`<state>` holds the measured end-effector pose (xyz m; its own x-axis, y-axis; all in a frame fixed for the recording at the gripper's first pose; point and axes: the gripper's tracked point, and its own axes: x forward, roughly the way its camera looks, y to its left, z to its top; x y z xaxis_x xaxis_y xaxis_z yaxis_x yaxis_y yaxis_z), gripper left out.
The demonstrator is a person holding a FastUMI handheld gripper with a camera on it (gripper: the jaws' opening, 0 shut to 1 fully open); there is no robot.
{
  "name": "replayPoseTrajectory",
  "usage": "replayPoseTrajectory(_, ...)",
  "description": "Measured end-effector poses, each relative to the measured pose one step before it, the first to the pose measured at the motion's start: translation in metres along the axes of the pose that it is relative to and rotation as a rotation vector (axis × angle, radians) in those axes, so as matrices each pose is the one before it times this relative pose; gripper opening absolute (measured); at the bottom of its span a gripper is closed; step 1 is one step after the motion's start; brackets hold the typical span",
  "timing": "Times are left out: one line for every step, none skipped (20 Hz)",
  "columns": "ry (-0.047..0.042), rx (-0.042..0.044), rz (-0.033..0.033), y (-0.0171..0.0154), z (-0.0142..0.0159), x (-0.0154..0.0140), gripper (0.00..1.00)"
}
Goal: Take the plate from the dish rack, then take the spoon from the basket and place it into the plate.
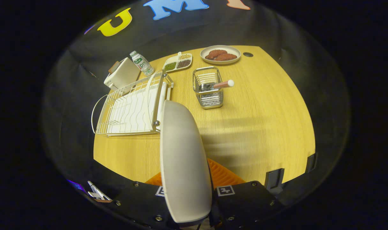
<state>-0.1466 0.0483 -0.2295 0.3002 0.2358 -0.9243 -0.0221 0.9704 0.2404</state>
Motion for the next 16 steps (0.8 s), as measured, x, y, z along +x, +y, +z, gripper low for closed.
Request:
replayPoseTrajectory(0.01687, 0.01117, 0.02139, 0.00227, -0.00545, 0.00975, 0.37)
replayPoseTrajectory(0.00743, 0.0164, 0.02878, 0.00401, -0.00246, 0.01002, 0.37)
replayPoseTrajectory(-0.0012, 0.007, 0.02921, 0.00269, -0.00135, 0.00871, 0.37)
replayPoseTrajectory(0.00496, 0.00294, 0.02338, 0.00123, -0.00219, 0.00876, 0.37)
replayPoseTrajectory(0.01356, 0.00596, 0.02334, 0.00107, -0.00612, 0.00872, 0.37)
replayPoseTrajectory(0.02011, 0.00802, 0.03762, 0.00218, -0.00424, 0.00846, 0.37)
replayPoseTrajectory(0.01838, 0.00306, 0.04395, 0.00319, -0.00542, 0.00887, 0.37)
replayPoseTrajectory(0.01505, -0.00134, 0.044, 0.00199, -0.00675, 0.00902, 0.37)
replayPoseTrajectory(0.01103, 0.00103, 0.03572, -0.0011, -0.00438, 0.00803, 0.37)
replayPoseTrajectory(-0.00814, 0.00737, 0.04502, 0.0011, -0.0008, 0.0043, 0.37)
replayPoseTrajectory(-0.01428, 0.01761, 0.03408, 0.00027, 0.0002, 0.00451, 0.37)
replayPoseTrajectory(-0.0084, 0.02509, 0.02383, -0.00138, 0.00185, 0.00397, 0.37)
replayPoseTrajectory(0.00933, 0.02279, -0.0017, -0.00408, -0.00515, 0.00305, 0.37)
replayPoseTrajectory(-0.00009, -0.01537, -0.00668, -0.0065, -0.00112, 0.00703, 0.37)
replayPoseTrajectory(-0.00381, -0.01742, -0.01408, -0.00485, 0.00113, -0.00508, 0.41)
replayPoseTrajectory(-0.00334, -0.01042, -0.00759, -0.00486, 0.00051, -0.00141, 0.5)
